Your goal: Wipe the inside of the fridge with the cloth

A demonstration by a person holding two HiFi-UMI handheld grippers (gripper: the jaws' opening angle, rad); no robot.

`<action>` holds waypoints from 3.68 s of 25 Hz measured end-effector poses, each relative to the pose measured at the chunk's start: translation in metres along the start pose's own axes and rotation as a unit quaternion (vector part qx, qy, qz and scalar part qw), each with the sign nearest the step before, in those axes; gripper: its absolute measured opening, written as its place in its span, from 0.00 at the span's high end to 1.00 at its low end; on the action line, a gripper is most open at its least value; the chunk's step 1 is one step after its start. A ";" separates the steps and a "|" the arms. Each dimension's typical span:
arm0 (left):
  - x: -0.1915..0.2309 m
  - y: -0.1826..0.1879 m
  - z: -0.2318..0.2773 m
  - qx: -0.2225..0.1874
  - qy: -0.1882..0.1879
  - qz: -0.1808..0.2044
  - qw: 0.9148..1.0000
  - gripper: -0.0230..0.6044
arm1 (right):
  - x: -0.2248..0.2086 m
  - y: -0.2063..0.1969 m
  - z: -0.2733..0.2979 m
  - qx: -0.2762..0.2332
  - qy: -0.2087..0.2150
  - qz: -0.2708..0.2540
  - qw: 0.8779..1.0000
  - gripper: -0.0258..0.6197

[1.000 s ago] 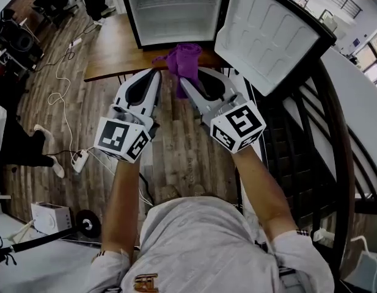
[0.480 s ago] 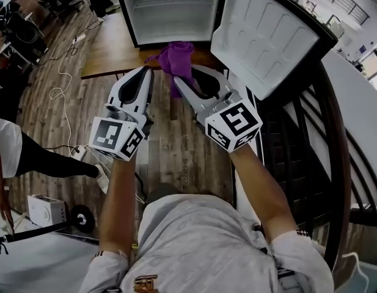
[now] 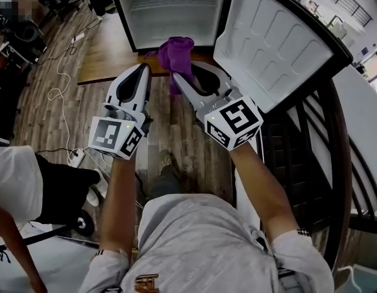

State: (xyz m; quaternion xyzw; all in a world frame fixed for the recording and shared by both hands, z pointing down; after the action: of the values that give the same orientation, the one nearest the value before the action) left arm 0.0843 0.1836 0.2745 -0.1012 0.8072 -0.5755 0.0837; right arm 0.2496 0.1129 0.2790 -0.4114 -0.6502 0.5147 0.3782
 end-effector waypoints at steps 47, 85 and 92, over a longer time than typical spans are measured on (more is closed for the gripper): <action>0.292 -0.088 0.212 0.006 -0.034 0.046 0.998 0.96 | -0.196 -0.067 0.379 0.229 -0.066 0.014 0.971 0.79; 0.344 -0.089 0.181 -0.018 -0.137 -0.004 0.990 0.96 | -0.211 -0.103 0.467 0.445 -0.151 -0.045 0.882 0.78; 0.332 -0.092 0.187 -0.017 -0.141 -0.003 0.990 0.96 | -0.234 -0.097 0.439 0.449 -0.167 -0.044 0.877 0.78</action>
State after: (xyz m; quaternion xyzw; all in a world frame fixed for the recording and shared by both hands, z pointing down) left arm -0.1834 -0.1023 0.2944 -0.1852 0.7965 -0.5422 0.1931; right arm -0.0785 -0.2730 0.2775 -0.0765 -0.4206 0.7949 0.4306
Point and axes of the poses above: the fingertips, and each gripper's own axes: z forward along the fingers, x to its left, y out of its top, the point moved 9 cm from there along -z, backward along the fingers, and after that the axes turned 5 degrees about -x, right-handed, at the moved point
